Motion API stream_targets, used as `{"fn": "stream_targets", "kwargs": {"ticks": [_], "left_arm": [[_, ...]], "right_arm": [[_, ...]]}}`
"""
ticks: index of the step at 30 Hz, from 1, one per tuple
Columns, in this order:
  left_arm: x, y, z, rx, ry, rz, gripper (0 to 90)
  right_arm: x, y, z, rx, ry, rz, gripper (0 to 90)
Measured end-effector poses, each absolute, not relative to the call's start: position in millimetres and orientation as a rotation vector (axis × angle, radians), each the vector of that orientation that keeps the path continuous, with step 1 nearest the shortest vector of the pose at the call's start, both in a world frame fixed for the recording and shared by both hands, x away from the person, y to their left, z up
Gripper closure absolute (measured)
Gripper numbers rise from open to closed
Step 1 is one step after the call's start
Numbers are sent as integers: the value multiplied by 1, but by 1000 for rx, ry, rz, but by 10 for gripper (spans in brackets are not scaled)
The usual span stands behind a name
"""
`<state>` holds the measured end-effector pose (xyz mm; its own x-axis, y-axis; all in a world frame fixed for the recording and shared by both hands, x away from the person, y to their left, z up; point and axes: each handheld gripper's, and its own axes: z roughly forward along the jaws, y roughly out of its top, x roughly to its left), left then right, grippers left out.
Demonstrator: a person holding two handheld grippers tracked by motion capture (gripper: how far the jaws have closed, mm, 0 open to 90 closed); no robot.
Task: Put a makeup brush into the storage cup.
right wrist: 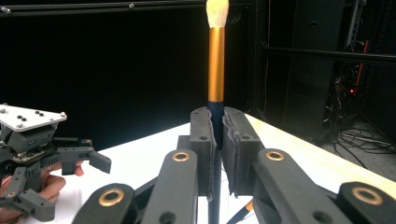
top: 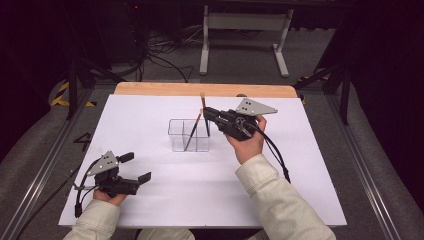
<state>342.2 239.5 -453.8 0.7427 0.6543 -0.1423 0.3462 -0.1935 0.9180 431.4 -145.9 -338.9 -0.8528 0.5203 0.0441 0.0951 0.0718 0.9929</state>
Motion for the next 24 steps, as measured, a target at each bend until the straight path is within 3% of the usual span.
{"fn": "stream_targets", "kwargs": {"ticks": [24], "left_arm": [[343,239,-454,1809,780,333,4]], "right_arm": [[443,-122,-347,683,1954,1842,826]]}}
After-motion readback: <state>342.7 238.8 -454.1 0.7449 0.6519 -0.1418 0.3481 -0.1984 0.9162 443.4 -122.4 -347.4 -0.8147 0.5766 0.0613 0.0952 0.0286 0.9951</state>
